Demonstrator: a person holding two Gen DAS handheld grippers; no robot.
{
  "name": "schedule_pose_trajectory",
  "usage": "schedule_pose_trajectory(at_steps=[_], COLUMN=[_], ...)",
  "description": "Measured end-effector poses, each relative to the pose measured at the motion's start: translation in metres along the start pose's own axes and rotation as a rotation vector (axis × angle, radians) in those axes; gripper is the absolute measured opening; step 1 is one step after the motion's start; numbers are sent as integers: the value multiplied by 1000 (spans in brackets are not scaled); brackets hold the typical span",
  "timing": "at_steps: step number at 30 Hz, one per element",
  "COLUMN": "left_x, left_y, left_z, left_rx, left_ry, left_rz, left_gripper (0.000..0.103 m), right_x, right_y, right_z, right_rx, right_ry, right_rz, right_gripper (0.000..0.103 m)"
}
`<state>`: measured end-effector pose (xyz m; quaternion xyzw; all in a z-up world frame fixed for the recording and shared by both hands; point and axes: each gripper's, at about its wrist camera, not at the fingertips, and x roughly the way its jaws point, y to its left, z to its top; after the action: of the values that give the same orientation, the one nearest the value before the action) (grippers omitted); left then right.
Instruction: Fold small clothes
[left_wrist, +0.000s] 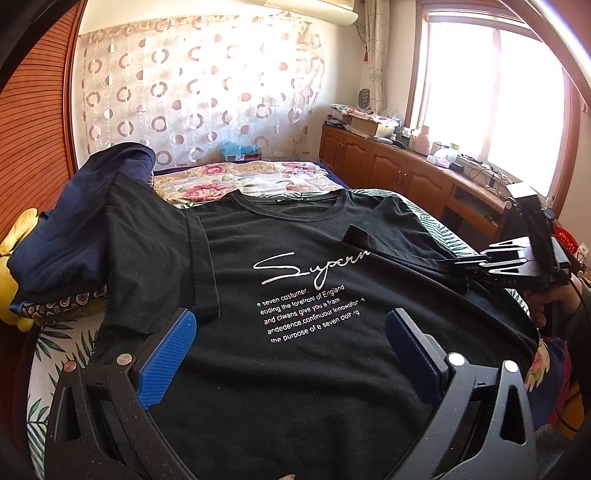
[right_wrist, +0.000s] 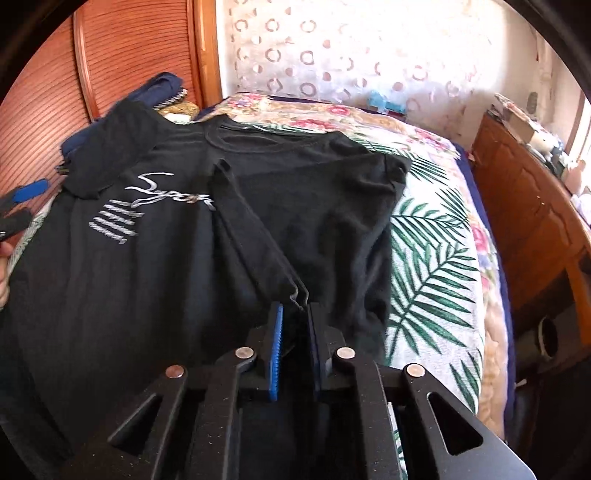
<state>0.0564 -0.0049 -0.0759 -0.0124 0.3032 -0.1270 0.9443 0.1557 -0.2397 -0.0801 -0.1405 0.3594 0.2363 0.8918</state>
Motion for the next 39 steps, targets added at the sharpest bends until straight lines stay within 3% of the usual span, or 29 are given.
schedule_pose_trajectory(at_steps=[4,16,20,23,26,34,39], left_x=[0,-2,-4,-5,-8,-11,-11], left_y=[0,3,6,11,22,50,63], left_z=[0,2,3,6,11,13,11], left_rx=[-1,-9,-8,-11,-24,-62,-74], left_ry=[2,-8,-13,-19,-28,-33,-31], left_rz=[-3,4,10,20,40,85,106], left_gripper=[103,103,103,103,103,103,103], right_x=[-14,-23,-32,-35,-24,45,70], right_y=[4,22,16,9,2,-23,0], right_z=[-6,-29,-21,-8,9,55,62], right_rx=[2,-40,-27,-19,-13,71,2], right_ry=[-38,-29,-71,-110,-118,-69,4], right_rz=[56,134,182,169,134,44,57], right_gripper=[12,13,21,26,34,34,34])
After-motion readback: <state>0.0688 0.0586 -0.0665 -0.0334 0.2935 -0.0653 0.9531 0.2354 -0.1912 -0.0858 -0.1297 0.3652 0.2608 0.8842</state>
